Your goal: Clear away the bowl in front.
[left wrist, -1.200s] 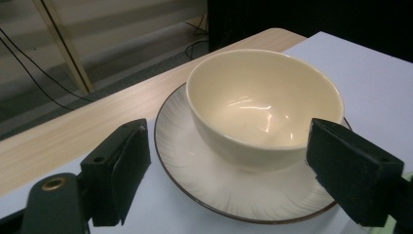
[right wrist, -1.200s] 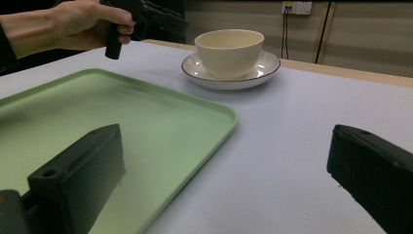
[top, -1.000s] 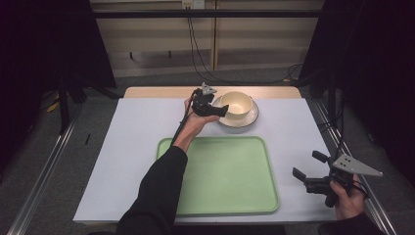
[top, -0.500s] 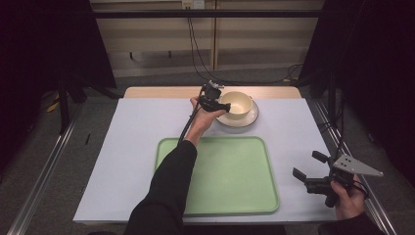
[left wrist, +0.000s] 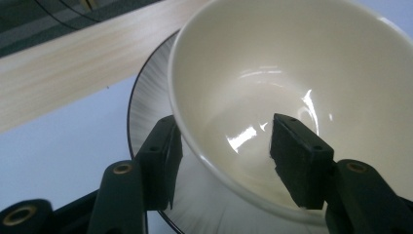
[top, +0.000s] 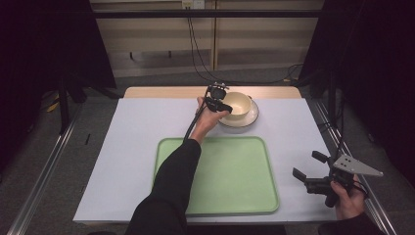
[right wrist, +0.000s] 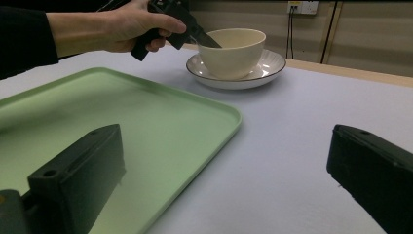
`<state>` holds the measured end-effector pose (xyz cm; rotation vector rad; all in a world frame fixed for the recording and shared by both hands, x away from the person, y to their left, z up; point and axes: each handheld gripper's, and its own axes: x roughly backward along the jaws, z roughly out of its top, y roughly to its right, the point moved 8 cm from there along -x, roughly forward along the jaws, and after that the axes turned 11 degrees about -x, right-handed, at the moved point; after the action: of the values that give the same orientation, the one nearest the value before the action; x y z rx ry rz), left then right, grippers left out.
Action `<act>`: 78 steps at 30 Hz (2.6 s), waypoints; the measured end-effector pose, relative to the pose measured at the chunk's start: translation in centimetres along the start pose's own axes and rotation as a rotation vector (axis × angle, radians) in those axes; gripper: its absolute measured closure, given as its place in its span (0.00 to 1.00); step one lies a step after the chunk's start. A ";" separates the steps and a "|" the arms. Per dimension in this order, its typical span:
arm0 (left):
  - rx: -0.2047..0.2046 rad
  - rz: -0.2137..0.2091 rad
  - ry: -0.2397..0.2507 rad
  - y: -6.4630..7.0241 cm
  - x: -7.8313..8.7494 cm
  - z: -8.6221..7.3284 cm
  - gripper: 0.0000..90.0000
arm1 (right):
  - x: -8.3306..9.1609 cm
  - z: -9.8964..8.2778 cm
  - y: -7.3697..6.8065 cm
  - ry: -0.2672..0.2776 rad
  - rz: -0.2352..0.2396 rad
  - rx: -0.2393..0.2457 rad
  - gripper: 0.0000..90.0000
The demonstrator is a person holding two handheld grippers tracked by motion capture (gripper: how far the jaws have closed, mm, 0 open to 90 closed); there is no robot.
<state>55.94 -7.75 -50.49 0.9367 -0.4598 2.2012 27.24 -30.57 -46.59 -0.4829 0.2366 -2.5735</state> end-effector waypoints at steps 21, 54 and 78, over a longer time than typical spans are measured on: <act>0.147 -0.114 -0.091 0.0 -1.0 -1.1 0.69 | -0.1 -0.1 0.0 -0.005 -0.010 0.010 0.00; 0.281 -0.119 -0.038 -0.2 0.4 -0.6 0.94 | 0.1 0.0 0.1 0.011 -0.010 0.010 0.00; 0.310 -0.119 0.009 -1.7 2.6 -0.6 0.94 | 0.2 0.1 0.1 0.019 -0.011 0.022 0.00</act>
<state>55.57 -5.12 -48.90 1.0845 -0.0547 2.2025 27.16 -30.81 -46.47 -0.4536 0.2129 -2.5893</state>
